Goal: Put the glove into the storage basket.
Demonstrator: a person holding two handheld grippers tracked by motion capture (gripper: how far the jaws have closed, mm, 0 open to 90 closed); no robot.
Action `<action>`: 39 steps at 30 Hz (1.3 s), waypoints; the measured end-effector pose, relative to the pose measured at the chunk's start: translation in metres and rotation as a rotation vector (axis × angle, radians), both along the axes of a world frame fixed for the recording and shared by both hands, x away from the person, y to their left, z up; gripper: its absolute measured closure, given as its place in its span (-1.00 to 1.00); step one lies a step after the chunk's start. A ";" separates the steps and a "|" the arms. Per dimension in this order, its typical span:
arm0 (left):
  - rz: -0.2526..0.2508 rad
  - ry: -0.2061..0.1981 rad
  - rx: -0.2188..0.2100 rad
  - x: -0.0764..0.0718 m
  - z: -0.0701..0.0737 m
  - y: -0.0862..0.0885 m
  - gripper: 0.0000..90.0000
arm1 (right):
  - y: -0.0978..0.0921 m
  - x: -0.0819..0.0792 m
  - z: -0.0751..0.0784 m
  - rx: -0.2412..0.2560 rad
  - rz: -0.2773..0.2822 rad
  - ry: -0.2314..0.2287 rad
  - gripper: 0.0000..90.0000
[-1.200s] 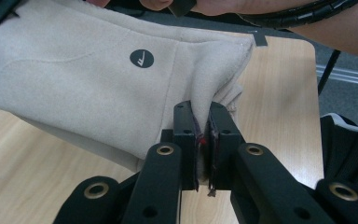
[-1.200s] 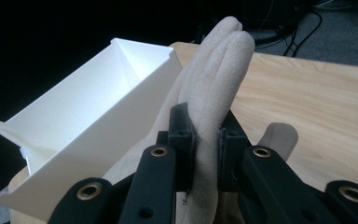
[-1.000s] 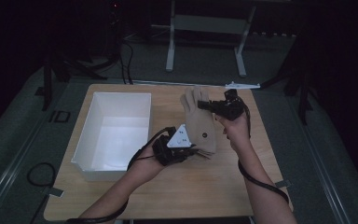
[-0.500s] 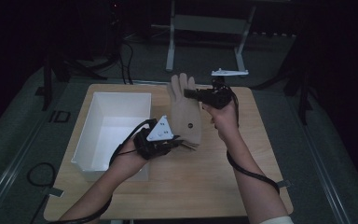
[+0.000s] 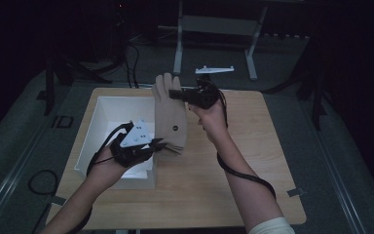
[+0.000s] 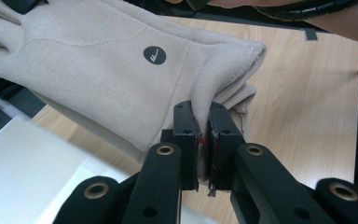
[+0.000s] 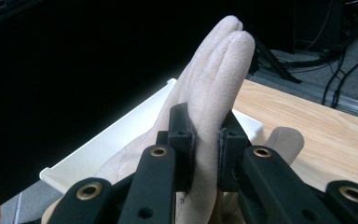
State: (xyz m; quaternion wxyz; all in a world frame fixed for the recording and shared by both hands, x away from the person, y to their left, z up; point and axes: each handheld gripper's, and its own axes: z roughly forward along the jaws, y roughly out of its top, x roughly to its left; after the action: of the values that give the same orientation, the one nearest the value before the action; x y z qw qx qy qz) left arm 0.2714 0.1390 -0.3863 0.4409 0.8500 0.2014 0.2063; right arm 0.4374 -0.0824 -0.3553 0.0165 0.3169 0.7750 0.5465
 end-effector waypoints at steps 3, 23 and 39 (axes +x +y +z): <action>0.021 -0.005 -0.004 -0.003 -0.001 0.012 0.88 | 0.014 0.001 0.000 -0.005 0.012 0.004 0.77; 0.166 0.035 -0.019 -0.016 -0.026 0.080 0.88 | 0.099 0.007 -0.018 -0.034 0.096 0.032 0.77; 0.227 0.122 0.004 -0.014 -0.081 0.085 0.88 | 0.124 0.013 -0.075 -0.151 0.095 0.091 0.77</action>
State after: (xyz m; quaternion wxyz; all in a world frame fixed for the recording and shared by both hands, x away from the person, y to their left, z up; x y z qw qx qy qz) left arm 0.2573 0.2242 -0.4669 0.3999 0.8335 0.3224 0.2034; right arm 0.4501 0.0412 -0.4300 -0.0207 0.3023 0.8281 0.4717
